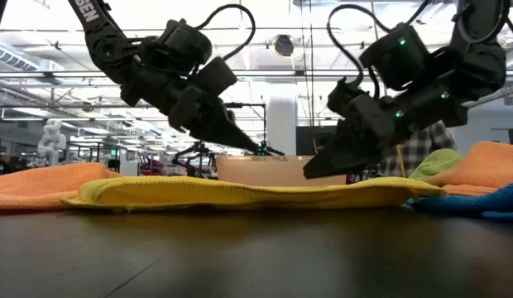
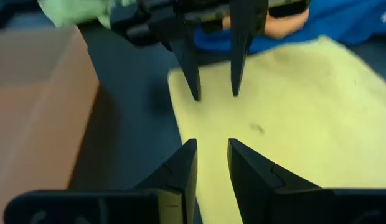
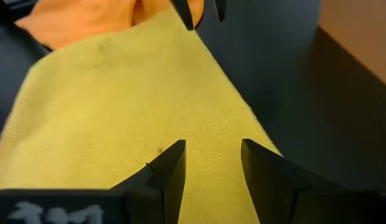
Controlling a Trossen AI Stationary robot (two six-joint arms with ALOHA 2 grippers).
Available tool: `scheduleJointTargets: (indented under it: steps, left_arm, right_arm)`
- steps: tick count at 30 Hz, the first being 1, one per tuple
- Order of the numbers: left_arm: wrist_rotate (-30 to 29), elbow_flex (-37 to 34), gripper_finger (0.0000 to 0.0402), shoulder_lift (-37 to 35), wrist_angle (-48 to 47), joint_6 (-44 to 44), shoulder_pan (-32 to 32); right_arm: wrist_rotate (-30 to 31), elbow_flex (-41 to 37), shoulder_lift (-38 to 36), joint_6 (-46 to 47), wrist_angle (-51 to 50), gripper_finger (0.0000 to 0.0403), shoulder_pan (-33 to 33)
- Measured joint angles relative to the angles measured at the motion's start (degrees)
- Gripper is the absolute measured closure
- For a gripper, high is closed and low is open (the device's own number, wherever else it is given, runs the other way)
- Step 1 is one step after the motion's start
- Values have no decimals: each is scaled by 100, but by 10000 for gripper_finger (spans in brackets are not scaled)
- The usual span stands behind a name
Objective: Fold microfiber towels
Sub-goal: Fold the yellow towel
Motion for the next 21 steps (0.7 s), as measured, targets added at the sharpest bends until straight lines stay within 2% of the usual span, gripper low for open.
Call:
scheduleJointTargets:
  steps: [11,16,21]
  left_arm:
    - [0,-2,309,2,-291,167,-239]
    - [4,-2,309,2,-293,108,-273]
    - [4,-2,309,2,-320,27,-330]
  right_arm:
    - [37,72,106,308,71,257,-15]
    - [62,36,-197,319,-155,257,-15]
    - [544,-82,-718,243,-684,257,-21]
